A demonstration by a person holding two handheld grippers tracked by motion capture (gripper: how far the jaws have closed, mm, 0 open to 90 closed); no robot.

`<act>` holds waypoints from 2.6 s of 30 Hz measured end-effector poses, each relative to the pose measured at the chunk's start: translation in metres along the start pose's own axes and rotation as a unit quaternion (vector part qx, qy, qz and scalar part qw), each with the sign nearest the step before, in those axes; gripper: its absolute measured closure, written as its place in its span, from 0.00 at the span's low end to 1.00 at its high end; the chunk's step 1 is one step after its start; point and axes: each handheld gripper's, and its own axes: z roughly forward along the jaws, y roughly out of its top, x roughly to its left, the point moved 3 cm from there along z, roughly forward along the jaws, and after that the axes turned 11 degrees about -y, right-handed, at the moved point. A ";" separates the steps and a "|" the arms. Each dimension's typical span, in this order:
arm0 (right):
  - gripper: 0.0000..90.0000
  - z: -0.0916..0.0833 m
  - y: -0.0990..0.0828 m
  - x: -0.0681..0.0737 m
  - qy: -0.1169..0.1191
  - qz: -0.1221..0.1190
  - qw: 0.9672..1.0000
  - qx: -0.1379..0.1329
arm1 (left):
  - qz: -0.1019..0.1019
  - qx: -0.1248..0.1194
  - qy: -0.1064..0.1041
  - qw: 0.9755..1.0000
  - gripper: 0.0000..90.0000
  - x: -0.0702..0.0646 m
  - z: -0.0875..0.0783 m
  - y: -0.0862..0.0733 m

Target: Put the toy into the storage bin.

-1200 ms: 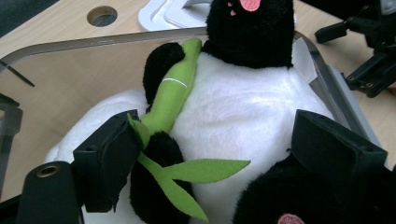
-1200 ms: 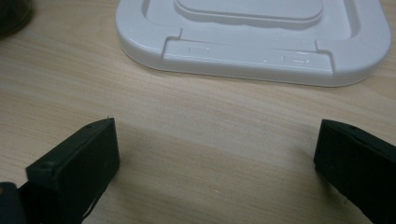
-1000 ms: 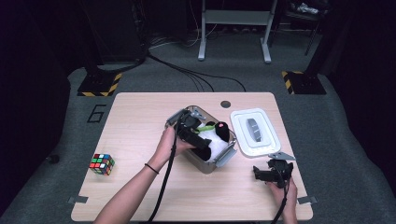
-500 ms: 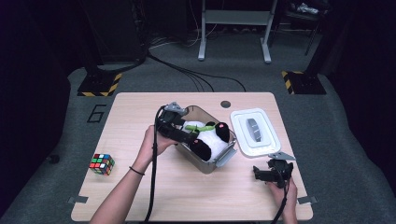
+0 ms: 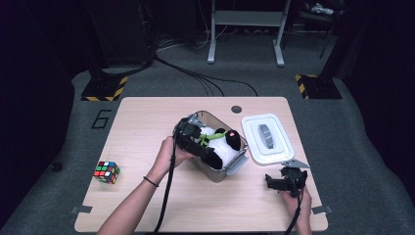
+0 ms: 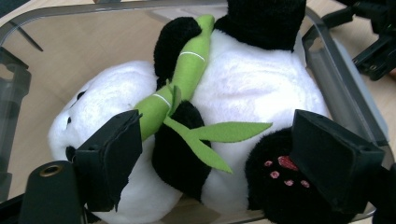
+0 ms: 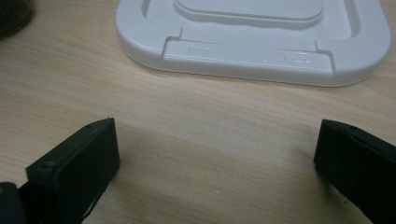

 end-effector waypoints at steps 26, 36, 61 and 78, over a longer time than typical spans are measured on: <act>0.00 0.000 0.000 0.000 0.000 0.000 1.000 0.000 | -0.003 0.073 -0.023 0.997 0.39 0.009 0.041 0.029; 0.00 0.000 0.000 0.000 0.000 0.000 1.000 0.000 | 0.012 0.118 -0.002 0.993 0.45 0.003 0.055 0.031; 0.00 0.000 0.000 0.000 0.000 -0.001 1.000 0.000 | 0.011 0.046 -0.028 0.998 0.44 -0.008 0.056 0.053; 0.00 0.000 0.000 0.000 0.000 0.000 1.000 0.000 | 0.008 0.058 -0.038 0.998 0.39 -0.010 0.058 0.051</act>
